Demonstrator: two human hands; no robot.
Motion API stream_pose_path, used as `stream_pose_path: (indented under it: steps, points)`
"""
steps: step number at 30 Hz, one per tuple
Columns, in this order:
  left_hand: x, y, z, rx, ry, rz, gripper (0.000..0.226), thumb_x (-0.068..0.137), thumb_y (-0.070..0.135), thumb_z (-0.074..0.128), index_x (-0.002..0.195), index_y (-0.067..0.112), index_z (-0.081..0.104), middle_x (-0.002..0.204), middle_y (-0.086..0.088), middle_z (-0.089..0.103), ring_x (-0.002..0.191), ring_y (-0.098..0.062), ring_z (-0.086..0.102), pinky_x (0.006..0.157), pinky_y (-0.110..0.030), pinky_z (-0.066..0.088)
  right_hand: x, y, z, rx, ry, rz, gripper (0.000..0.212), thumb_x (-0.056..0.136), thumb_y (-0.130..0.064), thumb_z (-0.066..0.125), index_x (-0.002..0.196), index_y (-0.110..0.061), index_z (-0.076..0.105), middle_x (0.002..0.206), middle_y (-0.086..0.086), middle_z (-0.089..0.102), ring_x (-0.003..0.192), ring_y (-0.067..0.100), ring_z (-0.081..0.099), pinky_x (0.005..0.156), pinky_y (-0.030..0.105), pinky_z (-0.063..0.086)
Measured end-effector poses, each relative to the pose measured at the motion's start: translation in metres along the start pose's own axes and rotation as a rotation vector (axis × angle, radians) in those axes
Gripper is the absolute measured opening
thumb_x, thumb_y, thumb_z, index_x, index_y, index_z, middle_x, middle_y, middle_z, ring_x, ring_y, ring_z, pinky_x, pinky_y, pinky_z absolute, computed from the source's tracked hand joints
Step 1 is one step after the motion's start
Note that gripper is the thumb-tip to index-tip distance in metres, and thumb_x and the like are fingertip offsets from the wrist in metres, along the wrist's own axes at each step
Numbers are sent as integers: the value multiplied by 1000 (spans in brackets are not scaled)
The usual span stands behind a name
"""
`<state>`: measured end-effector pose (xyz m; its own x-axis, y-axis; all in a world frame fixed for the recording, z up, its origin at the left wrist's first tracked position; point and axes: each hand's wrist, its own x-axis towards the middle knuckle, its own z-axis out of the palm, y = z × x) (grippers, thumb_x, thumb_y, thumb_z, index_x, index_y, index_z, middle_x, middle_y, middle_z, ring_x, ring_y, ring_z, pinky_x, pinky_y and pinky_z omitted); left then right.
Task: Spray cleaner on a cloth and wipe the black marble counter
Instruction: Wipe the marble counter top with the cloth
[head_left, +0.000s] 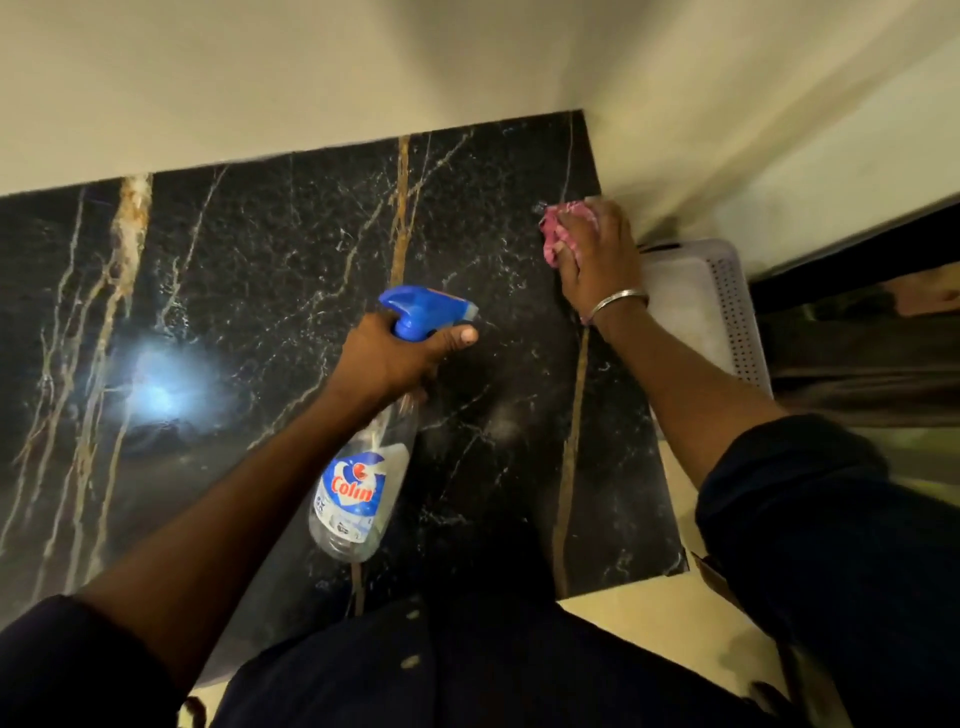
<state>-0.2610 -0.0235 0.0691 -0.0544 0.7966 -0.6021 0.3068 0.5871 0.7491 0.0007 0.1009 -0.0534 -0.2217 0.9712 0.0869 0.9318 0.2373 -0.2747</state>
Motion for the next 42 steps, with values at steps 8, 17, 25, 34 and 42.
stream_pose_path:
  steps: [8, 17, 25, 34, 42]
  points:
    - [-26, -9, 24, 6, -35, 48, 51, 70, 53, 79, 103, 17, 67, 68, -6, 68, 54, -15, 65, 51, -28, 54, -165, -1, -19, 24, -70, 78, 51, 93, -27, 50, 144, -22, 44, 153, 17, 30, 141, 37, 28, 117, 45, 28]
    - [-46, -15, 29, 11, -89, 101, 47, 75, 49, 78, 104, 13, 66, 74, -8, 69, 57, -13, 64, 53, -28, 53, -325, -9, -47, 23, -223, 188, 57, 91, -31, 55, 146, -26, 40, 157, 12, 25, 145, 34, 22, 109, 50, 40]
    - [-36, -16, 14, 11, -86, 90, 48, 73, 49, 79, 106, 17, 65, 67, 1, 68, 55, -10, 65, 53, -24, 53, -336, -4, -47, 14, -261, 188, 55, 89, -30, 57, 142, -24, 45, 157, 11, 25, 146, 34, 19, 103, 56, 44]
    - [1, -10, 19, 21, -70, 31, 34, 77, 36, 81, 99, 13, 68, 64, 0, 66, 51, -7, 63, 48, -21, 50, -193, 1, -28, 14, -130, 1, 55, 89, -23, 58, 142, -18, 45, 157, 15, 26, 147, 36, 17, 118, 51, 24]
    - [36, 9, 11, -3, -54, -17, 29, 80, 29, 78, 103, 15, 66, 72, 0, 68, 58, -7, 65, 50, -23, 51, -6, 5, -1, -4, -69, -68, 48, 94, -28, 47, 141, -21, 50, 156, 13, 31, 143, 39, 27, 117, 51, 25]
